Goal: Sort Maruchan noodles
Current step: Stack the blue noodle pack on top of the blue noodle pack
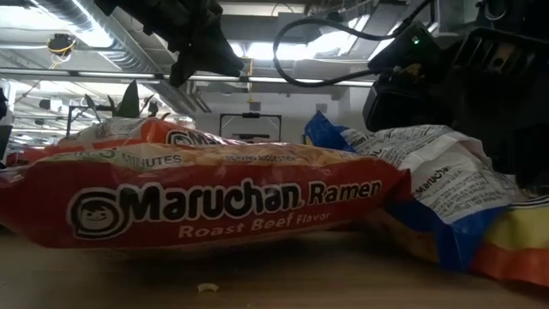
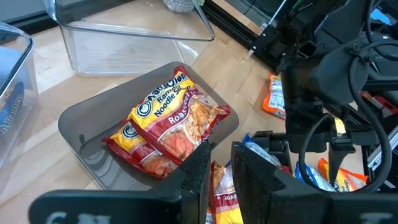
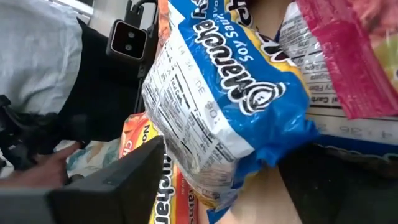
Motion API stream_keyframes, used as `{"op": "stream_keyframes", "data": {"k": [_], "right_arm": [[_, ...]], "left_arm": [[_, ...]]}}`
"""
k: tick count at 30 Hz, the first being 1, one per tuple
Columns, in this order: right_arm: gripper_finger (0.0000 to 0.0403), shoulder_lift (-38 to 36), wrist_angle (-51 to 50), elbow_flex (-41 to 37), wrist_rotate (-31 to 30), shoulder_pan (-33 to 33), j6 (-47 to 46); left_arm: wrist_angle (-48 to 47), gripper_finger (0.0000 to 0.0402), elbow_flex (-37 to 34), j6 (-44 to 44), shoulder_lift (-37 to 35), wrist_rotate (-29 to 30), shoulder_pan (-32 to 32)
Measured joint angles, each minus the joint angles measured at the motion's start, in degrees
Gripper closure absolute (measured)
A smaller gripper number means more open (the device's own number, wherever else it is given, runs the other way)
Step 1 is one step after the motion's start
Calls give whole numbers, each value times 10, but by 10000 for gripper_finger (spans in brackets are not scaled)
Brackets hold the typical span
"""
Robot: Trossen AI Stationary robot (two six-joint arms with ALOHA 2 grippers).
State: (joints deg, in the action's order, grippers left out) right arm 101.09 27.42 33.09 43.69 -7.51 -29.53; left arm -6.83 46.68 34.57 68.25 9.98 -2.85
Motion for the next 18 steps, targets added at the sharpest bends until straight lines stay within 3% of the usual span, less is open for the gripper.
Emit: {"op": "stream_keyframes", "data": {"k": [6,14,18], "right_arm": [[232,0,-4,1,0,0,13],[385,0,-7,1,46,0,13],[390,-5,-9,1,62,0,-8]], "left_arm": [[0,343,0,8,0,0,0],[0,343,0,11,0,0,0],[0,343,0,11,0,0,0]]}}
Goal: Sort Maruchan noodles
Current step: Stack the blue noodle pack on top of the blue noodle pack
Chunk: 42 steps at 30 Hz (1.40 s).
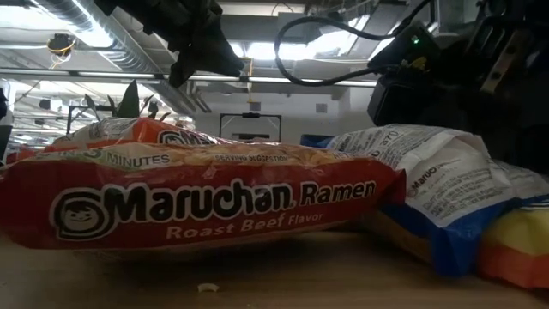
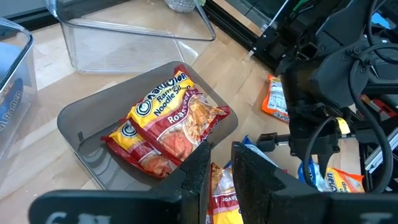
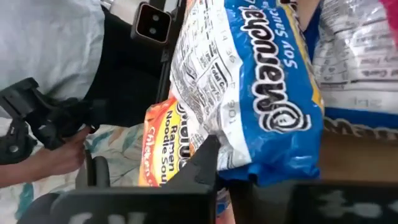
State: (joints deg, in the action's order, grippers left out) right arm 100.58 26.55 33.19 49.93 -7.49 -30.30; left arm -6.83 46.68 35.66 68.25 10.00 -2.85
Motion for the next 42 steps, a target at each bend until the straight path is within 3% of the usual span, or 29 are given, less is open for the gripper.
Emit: {"op": "stream_keyframes", "data": {"k": [9,16,26,36,42], "right_arm": [[401,-49,-53,4,18,10,-11],[401,-127,-131,25,11,70,10],[402,-176,-423,174,-26,153,192],[403,-177,-658,365,-178,186,391],[403,-177,-688,457,-269,185,472]], "left_arm": [[0,343,0,0,0,0,0],[4,343,0,2,0,-2,0],[19,343,0,16,-41,-4,-3],[23,343,0,18,-114,0,-19],[41,342,0,43,-122,-30,-37]]}}
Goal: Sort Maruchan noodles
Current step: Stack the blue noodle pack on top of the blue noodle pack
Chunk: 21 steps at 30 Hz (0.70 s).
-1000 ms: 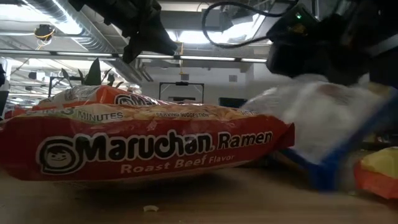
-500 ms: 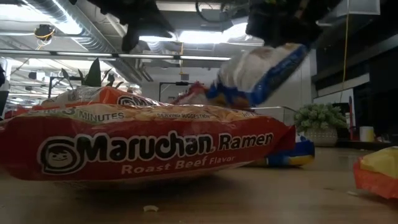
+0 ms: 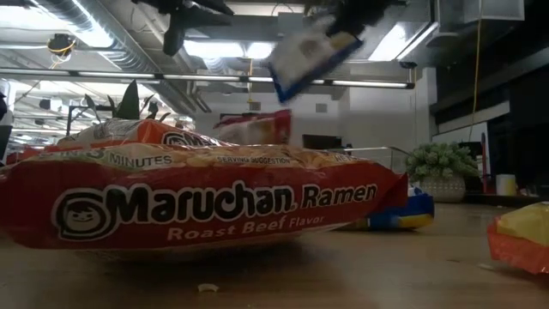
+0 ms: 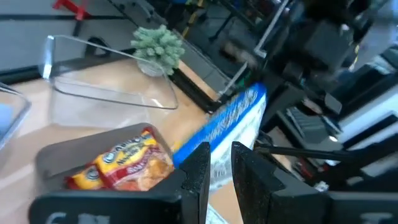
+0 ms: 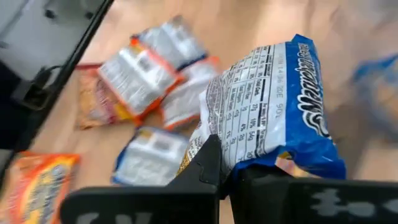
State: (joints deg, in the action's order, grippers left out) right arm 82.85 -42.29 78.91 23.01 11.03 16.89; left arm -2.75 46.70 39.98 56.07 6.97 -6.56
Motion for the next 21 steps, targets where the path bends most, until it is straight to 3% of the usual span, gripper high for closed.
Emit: {"op": "stream_keyframes", "data": {"k": [7,15,21], "right_arm": [[403,0,28,75,-40,0,50],[403,0,26,112,-43,-1,62],[403,0,32,140,-22,-1,80]], "left_arm": [[67,299,0,-31,0,-79,-17],[102,233,0,-46,0,-78,-25],[111,209,0,-46,0,-78,-42]]}}
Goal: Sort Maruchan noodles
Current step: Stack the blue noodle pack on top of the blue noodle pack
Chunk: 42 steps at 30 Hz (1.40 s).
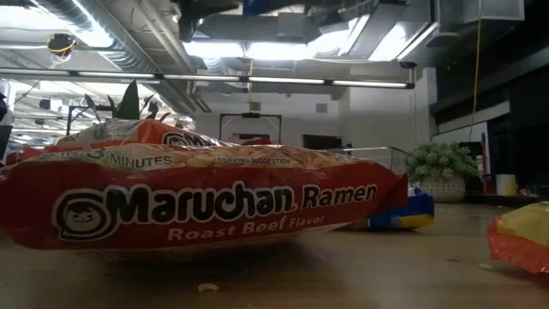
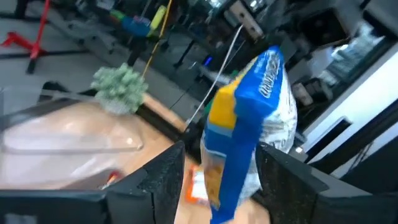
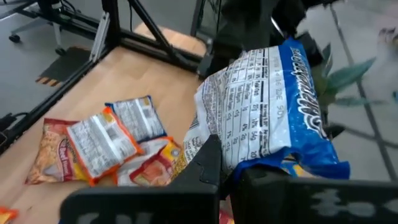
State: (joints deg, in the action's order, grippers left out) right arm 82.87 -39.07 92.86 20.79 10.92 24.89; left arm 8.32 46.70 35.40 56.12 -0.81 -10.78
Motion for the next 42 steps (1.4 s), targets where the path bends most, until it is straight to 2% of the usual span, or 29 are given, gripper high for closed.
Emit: {"op": "stream_keyframes", "data": {"k": [7,11,16,24,35,42], "right_arm": [[403,13,58,0,26,8,13],[403,25,95,0,47,15,12],[403,27,97,0,48,26,15],[403,27,98,0,63,66,5],[403,17,120,0,77,64,-34],[403,0,120,0,59,68,-45]], "left_arm": [[73,207,0,-6,13,-59,-8],[88,207,0,-14,25,-64,-8],[105,207,0,-13,29,-89,-8],[198,207,0,-14,28,-145,-8],[202,204,0,-104,28,-159,-8],[166,153,0,-149,28,-131,-8]]}}
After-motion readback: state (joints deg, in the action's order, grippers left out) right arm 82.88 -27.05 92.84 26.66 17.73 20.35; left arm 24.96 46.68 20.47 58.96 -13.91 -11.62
